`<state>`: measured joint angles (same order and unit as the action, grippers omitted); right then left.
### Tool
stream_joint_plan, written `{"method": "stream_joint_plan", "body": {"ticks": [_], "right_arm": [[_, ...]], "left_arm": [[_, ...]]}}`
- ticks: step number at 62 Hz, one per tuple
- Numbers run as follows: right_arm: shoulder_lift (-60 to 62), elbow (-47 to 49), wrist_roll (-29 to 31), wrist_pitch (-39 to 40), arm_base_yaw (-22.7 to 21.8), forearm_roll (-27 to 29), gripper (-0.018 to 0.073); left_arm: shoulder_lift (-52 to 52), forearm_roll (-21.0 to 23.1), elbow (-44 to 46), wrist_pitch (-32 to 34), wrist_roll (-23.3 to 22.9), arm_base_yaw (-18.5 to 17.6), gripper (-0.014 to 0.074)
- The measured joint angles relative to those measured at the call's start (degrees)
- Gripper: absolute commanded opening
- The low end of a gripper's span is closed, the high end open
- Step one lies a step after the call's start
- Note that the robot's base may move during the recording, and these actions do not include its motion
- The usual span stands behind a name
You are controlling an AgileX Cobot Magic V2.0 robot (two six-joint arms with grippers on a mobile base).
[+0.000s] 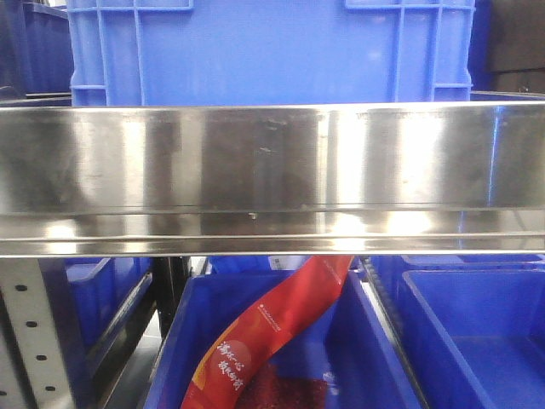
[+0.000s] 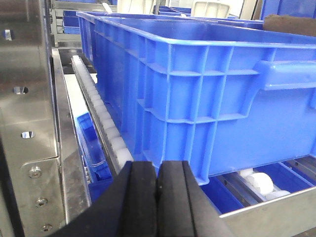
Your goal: Grab block from conveyor and place in blue bin
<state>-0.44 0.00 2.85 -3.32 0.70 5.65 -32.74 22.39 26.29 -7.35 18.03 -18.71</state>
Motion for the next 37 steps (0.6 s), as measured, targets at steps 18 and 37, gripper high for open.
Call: {"method": "stream_joint_plan", "body": {"ticks": [18, 37], "right_arm": [[0.00, 0.00, 0.00, 0.00, 0.00, 0.00, -0.0162], [0.00, 0.00, 0.00, 0.00, 0.00, 0.00, -0.0162]], "left_arm": [[1.26, -3.46, -4.73, 7.35, 0.00, 1.04, -0.0111], [15.31, -15.03, -17.66, 11.77, -14.48, 12.70, -0.0111]]}}
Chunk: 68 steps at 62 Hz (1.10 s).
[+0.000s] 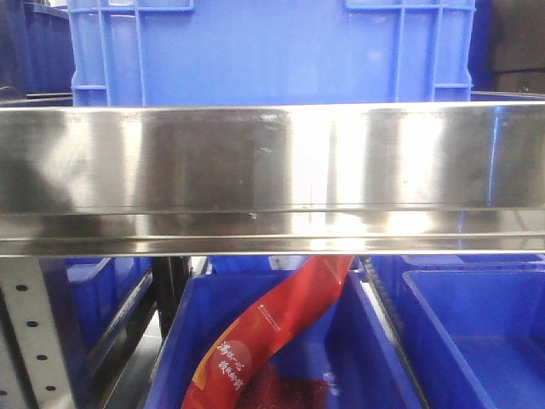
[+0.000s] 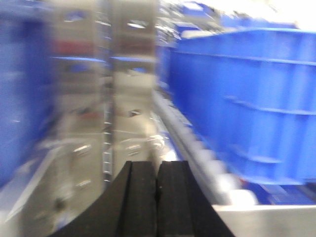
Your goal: Grab block from conveyor and place in blue bin
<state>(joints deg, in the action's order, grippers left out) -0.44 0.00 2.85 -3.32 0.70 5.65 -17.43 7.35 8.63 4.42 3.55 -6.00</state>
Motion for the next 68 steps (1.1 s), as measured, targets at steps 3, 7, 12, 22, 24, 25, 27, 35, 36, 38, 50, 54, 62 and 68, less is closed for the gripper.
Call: {"method": "stream_joint_plan", "body": {"ticks": [3, 7, 12, 22, 24, 25, 27, 35, 36, 38, 50, 54, 62, 68], "right_arm": [[0.00, 0.00, 0.16, 0.00, 0.00, -0.04, -0.0162], [0.00, 0.00, 0.16, 0.00, 0.00, -0.04, -0.0162], [0.00, 0.00, 0.16, 0.00, 0.00, -0.04, -0.0162], [0.00, 0.00, 0.16, 0.00, 0.00, -0.04, -0.0162], [0.00, 0.00, 0.16, 0.00, 0.00, -0.04, -0.0162], [0.00, 0.00, 0.16, 0.00, 0.00, -0.04, -0.0162], [0.00, -0.03, 0.16, 0.00, 0.00, -0.04, -0.0162], [0.00, -0.01, 0.16, -0.12, 0.00, -0.04, -0.0162], [0.00, -0.01, 0.16, -0.12, 0.00, -0.04, -0.0162], [0.00, -0.01, 0.16, -0.12, 0.00, -0.04, -0.0162], [0.00, -0.01, 0.16, -0.12, 0.00, -0.04, -0.0162], [0.00, -0.01, 0.16, -0.12, 0.00, -0.04, -0.0162], [0.00, -0.01, 0.16, -0.12, 0.00, -0.04, -0.0162], [0.00, -0.01, 0.16, -0.12, 0.00, -0.04, -0.0162]], "left_arm": [[2.96, -1.27, -1.72, -0.60, -1.70, 1.83, -0.0111], [6.67, -2.12, -3.91, -1.15, -2.70, 3.83, -0.0111], [11.07, -3.55, -6.76, -1.67, -3.55, 5.09, -0.0111], [16.84, -6.64, -8.53, -6.24, -3.55, 5.60, -0.0111], [16.94, -6.94, -8.67, -6.73, -3.55, 5.60, -0.0111], [16.94, -7.35, -8.67, -6.85, -3.55, 5.60, -0.0111], [16.99, -7.35, -8.67, -7.19, -3.55, 5.60, -0.0111], [17.08, -7.35, -8.75, -7.30, -3.55, 5.60, -0.0111], [17.08, -7.35, -8.75, -7.30, -3.55, 5.60, -0.0111], [17.08, -7.35, -8.75, -7.21, -3.55, 5.60, -0.0111], [17.08, -7.35, -8.75, -7.21, -3.55, 5.60, -0.0111], [17.08, -7.35, -8.75, -7.21, -3.55, 5.60, -0.0111], [17.08, -7.35, -8.79, -7.21, -3.55, 5.60, -0.0111], [17.08, -7.35, -8.79, -7.21, -3.55, 5.60, -0.0111]]}}
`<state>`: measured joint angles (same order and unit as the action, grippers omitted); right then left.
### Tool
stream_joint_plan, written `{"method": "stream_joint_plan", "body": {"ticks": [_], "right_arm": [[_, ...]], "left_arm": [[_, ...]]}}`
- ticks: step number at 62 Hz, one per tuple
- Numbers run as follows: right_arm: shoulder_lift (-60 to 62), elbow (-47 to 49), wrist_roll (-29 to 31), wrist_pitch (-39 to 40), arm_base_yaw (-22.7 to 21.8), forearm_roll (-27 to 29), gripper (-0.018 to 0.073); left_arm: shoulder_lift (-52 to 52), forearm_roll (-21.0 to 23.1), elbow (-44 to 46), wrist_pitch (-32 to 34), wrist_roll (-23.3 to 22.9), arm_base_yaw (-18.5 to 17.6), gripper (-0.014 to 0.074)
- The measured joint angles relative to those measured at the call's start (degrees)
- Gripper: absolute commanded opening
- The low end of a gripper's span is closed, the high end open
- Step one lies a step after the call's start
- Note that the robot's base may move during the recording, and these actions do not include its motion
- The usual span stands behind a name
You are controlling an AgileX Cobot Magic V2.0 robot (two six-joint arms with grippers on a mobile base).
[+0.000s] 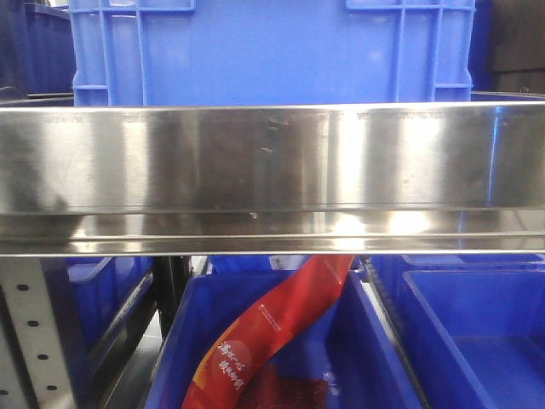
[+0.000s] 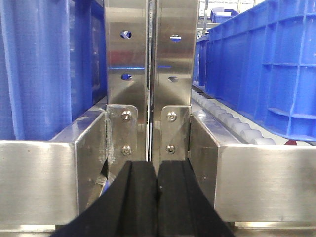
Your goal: Grab block from conveyor and place in blue bin
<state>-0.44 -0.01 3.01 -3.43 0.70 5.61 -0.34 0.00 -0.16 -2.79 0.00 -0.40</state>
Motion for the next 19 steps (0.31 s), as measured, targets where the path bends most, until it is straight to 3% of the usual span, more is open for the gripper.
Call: {"method": "stream_joint_plan", "body": {"ticks": [19], "right_arm": [[0.00, 0.00, 0.00, 0.00, 0.00, 0.00, -0.0162]], "left_arm": [[0.00, 0.00, 0.00, 0.00, 0.00, 0.00, -0.0111]]}}
